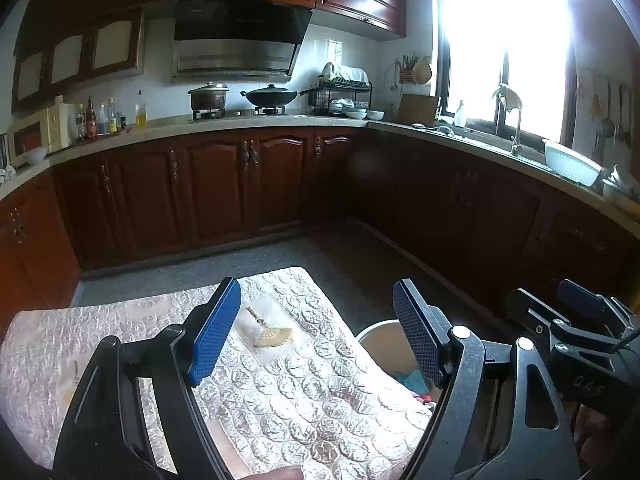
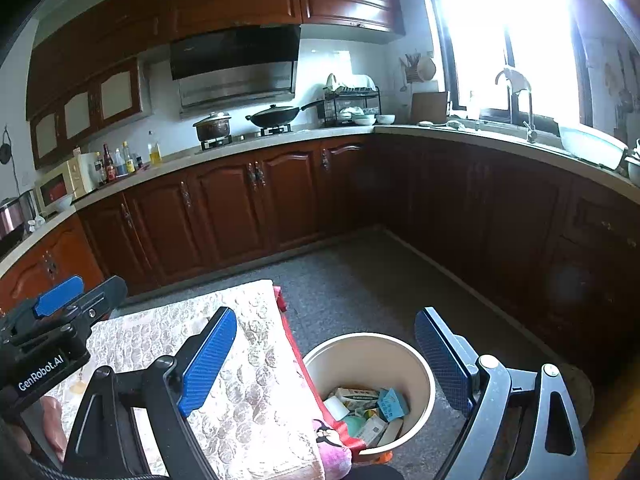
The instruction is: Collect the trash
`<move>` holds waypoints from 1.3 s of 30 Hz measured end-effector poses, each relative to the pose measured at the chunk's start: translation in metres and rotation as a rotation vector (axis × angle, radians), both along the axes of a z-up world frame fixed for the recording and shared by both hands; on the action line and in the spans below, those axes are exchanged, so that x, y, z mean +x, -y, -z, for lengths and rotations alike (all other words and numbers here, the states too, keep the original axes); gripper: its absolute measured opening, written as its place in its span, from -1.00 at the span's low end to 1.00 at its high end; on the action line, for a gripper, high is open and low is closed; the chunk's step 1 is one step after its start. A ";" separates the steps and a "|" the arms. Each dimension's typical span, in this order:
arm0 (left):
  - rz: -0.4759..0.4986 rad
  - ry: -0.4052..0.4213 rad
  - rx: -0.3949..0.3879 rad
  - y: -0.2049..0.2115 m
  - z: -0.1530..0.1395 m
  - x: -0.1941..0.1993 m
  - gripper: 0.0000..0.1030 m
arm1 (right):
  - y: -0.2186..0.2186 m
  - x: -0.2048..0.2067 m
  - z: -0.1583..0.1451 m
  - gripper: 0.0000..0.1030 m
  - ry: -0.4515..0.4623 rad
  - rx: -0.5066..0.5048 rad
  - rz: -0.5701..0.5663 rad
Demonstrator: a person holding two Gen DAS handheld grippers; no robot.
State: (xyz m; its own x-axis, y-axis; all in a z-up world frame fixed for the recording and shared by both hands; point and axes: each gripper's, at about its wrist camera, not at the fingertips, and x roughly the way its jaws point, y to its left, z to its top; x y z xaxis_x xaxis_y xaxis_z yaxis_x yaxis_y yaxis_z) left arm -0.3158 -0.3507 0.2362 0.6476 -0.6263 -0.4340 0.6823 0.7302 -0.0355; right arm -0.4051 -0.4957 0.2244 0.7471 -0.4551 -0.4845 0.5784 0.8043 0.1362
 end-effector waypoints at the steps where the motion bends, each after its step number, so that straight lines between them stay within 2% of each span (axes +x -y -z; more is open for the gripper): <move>1: 0.000 -0.001 0.000 0.000 0.000 0.000 0.52 | 0.000 0.000 0.001 0.75 0.000 0.004 -0.001; 4: -0.004 0.000 0.003 0.001 0.001 0.000 0.52 | 0.001 0.001 0.001 0.80 0.002 0.010 0.001; 39: 0.022 -0.005 0.013 0.007 0.010 0.006 0.52 | 0.006 0.013 0.007 0.80 -0.042 0.018 -0.010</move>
